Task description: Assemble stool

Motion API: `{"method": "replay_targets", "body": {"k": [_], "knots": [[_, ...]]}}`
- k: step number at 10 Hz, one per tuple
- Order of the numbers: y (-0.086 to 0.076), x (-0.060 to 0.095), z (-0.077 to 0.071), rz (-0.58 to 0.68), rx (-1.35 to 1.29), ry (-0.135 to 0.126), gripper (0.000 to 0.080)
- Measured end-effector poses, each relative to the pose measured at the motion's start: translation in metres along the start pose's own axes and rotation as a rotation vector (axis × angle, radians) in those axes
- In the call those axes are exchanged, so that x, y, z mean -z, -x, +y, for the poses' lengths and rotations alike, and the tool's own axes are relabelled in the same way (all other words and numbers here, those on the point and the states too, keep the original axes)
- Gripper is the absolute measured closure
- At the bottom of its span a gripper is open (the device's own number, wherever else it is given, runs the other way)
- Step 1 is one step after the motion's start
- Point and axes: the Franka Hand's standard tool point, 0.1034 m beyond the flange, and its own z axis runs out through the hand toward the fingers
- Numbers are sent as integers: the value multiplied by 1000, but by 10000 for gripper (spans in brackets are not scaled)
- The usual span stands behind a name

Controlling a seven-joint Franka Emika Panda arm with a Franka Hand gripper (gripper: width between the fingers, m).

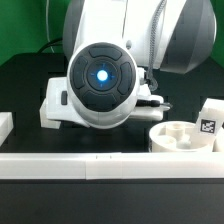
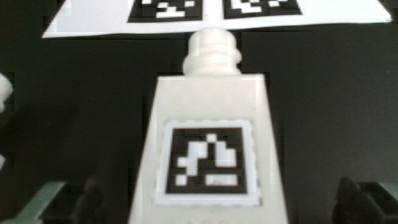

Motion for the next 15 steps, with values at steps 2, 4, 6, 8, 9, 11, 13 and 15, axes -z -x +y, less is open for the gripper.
{"method": "replay_targets", "body": {"k": [2,4,6,8,9,11,13,15], "knots": [[0,0,0,-1,0,0,388],[0,0,1,-1,-1,-1,464],[0,1,3,1,-3,-3,464],[11,12,-1,-14,-6,-3,464],[27,29,-9,-35,-23,-4,464],[41,59,-15,-10,-56,-5,462],[32,59,-14,36,-57,-6,462],[24,64,-13,89,-57,-5,462]]}}
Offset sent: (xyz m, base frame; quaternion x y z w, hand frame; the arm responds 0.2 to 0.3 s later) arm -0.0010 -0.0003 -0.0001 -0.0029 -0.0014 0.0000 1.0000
